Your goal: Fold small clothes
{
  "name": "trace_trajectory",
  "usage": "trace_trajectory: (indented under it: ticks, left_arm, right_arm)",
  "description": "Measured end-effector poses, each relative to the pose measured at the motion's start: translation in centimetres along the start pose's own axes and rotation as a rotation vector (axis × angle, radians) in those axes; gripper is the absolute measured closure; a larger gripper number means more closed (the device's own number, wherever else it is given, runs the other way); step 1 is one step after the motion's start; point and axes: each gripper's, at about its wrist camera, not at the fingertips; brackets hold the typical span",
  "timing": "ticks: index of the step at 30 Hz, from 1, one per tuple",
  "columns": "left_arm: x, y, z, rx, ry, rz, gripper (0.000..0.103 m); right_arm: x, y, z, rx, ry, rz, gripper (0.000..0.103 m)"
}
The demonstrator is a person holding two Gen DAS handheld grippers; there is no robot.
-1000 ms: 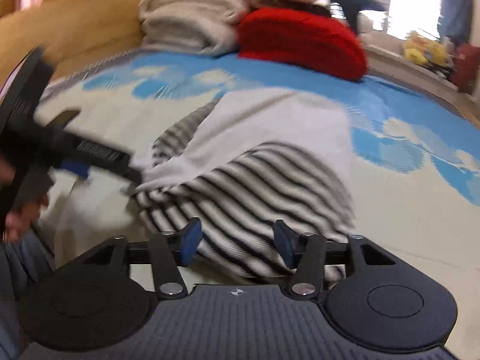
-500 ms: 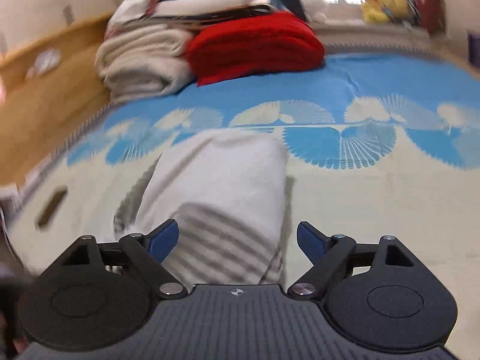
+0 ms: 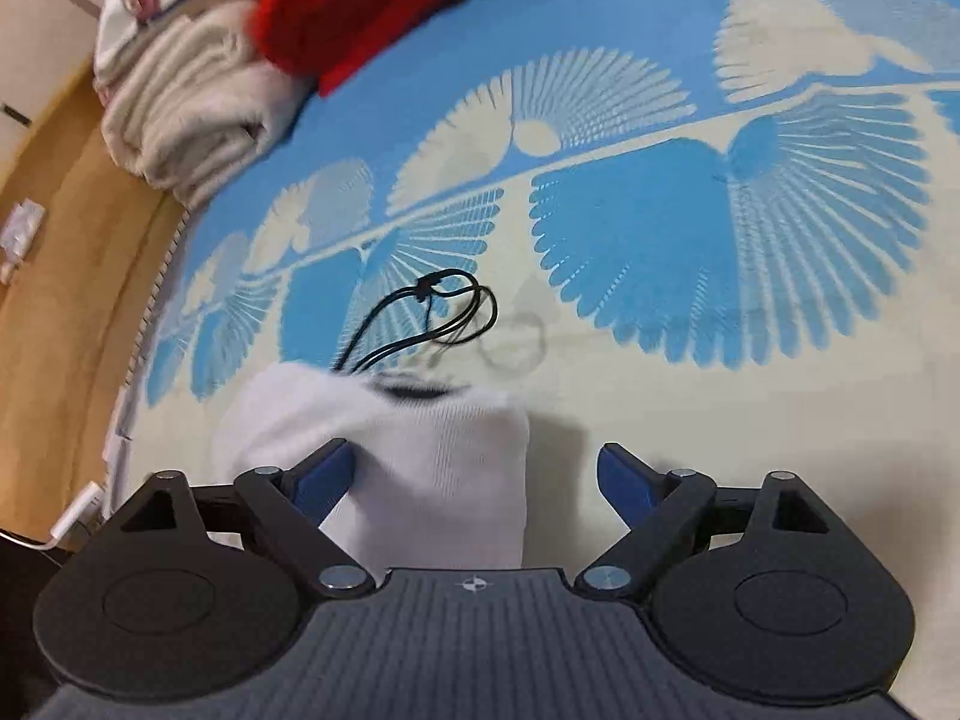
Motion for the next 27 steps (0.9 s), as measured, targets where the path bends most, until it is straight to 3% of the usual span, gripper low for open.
trace_trajectory:
  ticks: [1,2,3,4,5,7,9,12,14,16,18,23,24,26,27]
  left_arm:
    - [-0.1,-0.2,-0.5,0.003,-0.047,-0.003,0.047]
    - [-0.8,-0.5,-0.6,-0.006,-0.055,0.013,0.065]
    - [-1.6,-0.6,-0.7,-0.018,-0.050,0.004,0.069]
    - [-2.9,-0.7,-0.7,-0.026,-0.043,-0.002,0.073]
    - [-4.3,-1.1,-0.7,-0.053,-0.039,0.018,0.074]
    - [-8.3,-2.5,-0.6,-0.114,-0.063,0.067,0.075]
    - [-14.4,-5.9,-0.3,-0.186,-0.120,0.170,0.076]
    - [-24.1,-14.2,3.1,-0.267,-0.092,0.405,0.076]
    - [-28.2,-19.3,6.4,-0.323,-0.075,0.508,0.076]
    - [-30.4,-24.2,10.0,-0.381,-0.071,0.607,0.076]
    - [-31.4,-27.5,12.5,-0.373,-0.074,0.663,0.078]
    - [-32.8,-31.1,14.8,-0.390,-0.141,0.676,0.076]
    - [-33.1,-31.1,14.5,-0.396,-0.174,0.659,0.072]
    - [-34.0,-30.3,13.3,-0.405,-0.230,0.632,0.034]
    - [-34.1,-29.8,12.3,-0.417,-0.265,0.612,0.025]
  right_arm:
    - [-0.6,0.0,0.9,-0.033,0.028,0.007,0.012]
    - [-1.0,0.2,1.7,-0.076,0.058,0.009,0.029]
    - [-1.0,0.8,2.3,-0.100,0.063,-0.020,0.041]
    - [-0.8,1.7,2.6,-0.073,0.050,-0.077,0.061]
    - [-0.3,2.6,2.6,-0.041,0.015,-0.136,0.071]
    - [0.2,3.2,2.1,-0.014,-0.058,-0.175,0.078]
    - [-0.2,2.1,1.0,-0.016,-0.147,-0.109,0.080]
    - [-0.6,-0.8,-0.7,-0.008,-0.322,0.020,0.082]
    - [-0.2,-3.2,-1.3,0.003,-0.402,0.121,0.082]
    - [1.1,-5.6,-1.8,-0.032,-0.423,0.208,0.082]
    - [3.0,-7.0,-2.2,-0.073,-0.431,0.236,0.082]
    - [5.3,-7.6,-1.8,-0.128,-0.461,0.259,0.078]
    - [5.3,-7.7,-1.6,-0.120,-0.463,0.253,0.077]
    - [5.3,-7.6,-1.3,-0.095,-0.462,0.248,0.061]
    - [5.3,-7.4,-1.5,-0.059,-0.468,0.251,0.054]
Point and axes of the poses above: each gripper's, at about its wrist camera, not at the fingertips, and z roughly the way its jaws point, y to its left, x to its underside, and after that the axes turned 13 degrees about y, right-handed
